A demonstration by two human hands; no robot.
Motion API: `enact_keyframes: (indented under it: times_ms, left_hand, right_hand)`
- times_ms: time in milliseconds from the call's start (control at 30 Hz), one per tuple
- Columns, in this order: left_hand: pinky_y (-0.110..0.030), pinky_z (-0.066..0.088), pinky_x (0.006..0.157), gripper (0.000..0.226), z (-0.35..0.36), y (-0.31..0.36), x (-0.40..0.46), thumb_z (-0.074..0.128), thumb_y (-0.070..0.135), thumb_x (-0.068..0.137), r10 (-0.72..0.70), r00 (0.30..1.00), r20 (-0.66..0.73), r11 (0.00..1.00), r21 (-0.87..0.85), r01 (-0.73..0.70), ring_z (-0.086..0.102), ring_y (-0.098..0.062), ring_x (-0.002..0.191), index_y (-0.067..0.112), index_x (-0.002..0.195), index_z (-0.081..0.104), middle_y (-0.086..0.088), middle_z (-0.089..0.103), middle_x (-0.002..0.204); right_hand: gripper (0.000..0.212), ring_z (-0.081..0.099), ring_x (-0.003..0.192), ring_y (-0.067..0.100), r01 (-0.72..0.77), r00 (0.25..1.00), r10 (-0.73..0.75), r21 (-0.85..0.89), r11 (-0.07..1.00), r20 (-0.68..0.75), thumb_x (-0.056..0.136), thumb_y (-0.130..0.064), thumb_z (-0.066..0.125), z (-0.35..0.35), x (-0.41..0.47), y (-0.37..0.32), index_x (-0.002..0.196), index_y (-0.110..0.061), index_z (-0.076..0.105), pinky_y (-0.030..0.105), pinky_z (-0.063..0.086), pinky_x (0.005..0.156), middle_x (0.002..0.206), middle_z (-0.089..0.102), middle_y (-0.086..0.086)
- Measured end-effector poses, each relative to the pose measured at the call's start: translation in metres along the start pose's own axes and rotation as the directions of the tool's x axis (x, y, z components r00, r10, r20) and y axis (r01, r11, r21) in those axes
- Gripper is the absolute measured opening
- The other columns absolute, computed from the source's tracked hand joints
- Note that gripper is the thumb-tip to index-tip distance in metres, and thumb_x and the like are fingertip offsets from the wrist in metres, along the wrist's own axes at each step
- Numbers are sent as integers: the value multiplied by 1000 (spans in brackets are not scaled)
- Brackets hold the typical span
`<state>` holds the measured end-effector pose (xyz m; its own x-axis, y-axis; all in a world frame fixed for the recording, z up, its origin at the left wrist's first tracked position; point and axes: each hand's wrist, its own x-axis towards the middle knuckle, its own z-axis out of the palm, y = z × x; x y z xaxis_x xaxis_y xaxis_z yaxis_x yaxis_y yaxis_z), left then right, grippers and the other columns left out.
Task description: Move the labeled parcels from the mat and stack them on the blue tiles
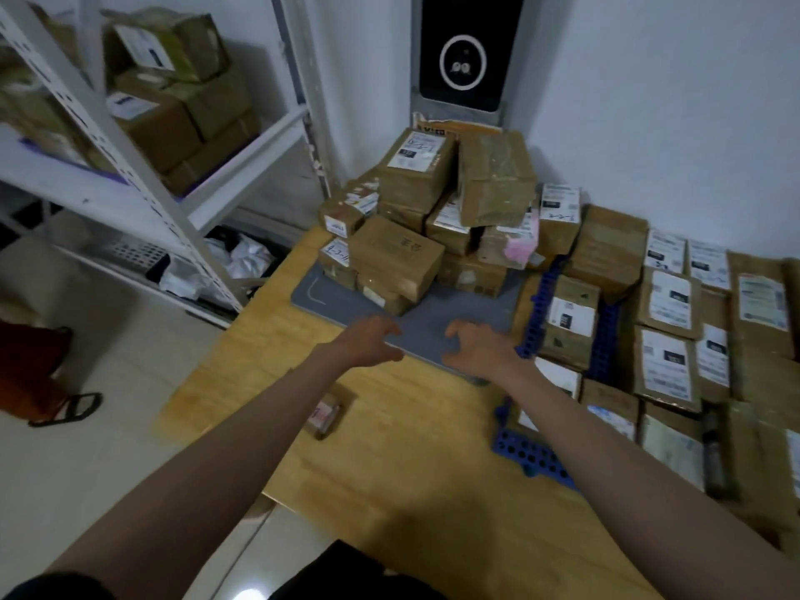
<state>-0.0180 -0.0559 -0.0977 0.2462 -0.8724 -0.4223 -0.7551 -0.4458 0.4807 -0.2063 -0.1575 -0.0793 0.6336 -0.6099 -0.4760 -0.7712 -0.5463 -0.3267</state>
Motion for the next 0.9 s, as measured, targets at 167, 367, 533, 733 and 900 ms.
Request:
enact_keyframes:
  times_ms: [167, 367, 533, 733, 900]
  left_hand:
    - [-36, 46, 98, 49, -21, -51, 5, 71, 33, 86, -19, 1000, 25, 1000, -4, 19, 52, -20, 121, 15, 128, 56, -5, 54, 134]
    - [-34, 45, 96, 53, -23, -105, 6, 71, 36, 85, -109, 989, 96, 994, -2, 110, 49, -20, 121, 17, 131, 54, -5, 51, 135]
    - [-38, 43, 101, 58, -15, -154, 0, 70, 36, 87, -220, 963, 158, 975, 34, 217, 46, -25, 127, 14, 136, 48, -9, 44, 142]
    - [-37, 42, 95, 73, 5, -196, -13, 69, 36, 87, -360, 913, 191, 932, 41, 359, 45, -33, 128, 7, 144, 34, -16, 41, 144]
    - [-38, 44, 92, 82, 23, -204, -18, 72, 31, 83, -398, 879, 261, 893, -110, 437, 43, -33, 127, 1, 145, 27, -18, 39, 145]
  right_hand:
    - [57, 49, 124, 23, -20, 999, 18, 62, 998, 26, 89, -38, 60, 25, 25, -44, 141, -21, 44, 36, 44, 97, 139, 50, 2]
    - [57, 51, 123, 24, -33, 994, 25, 79, 996, 108, 87, -35, 63, 67, 47, -87, 140, -20, 47, 34, 46, 86, 139, 51, 3]
    - [58, 54, 117, 26, -98, 975, 72, 117, 988, 211, 84, -39, 66, 107, 61, -115, 137, -21, 49, 34, 48, 86, 138, 49, 6]
    - [61, 61, 97, 24, -231, 921, 106, 307, 923, 374, 90, -35, 66, 150, 61, -142, 139, -9, 39, 41, 57, 85, 125, 56, 11]
    - [66, 58, 110, 24, -450, 861, 124, 623, 640, 494, 90, -20, 65, 179, 50, -150, 144, -12, 28, 37, 57, 86, 135, 49, 11]
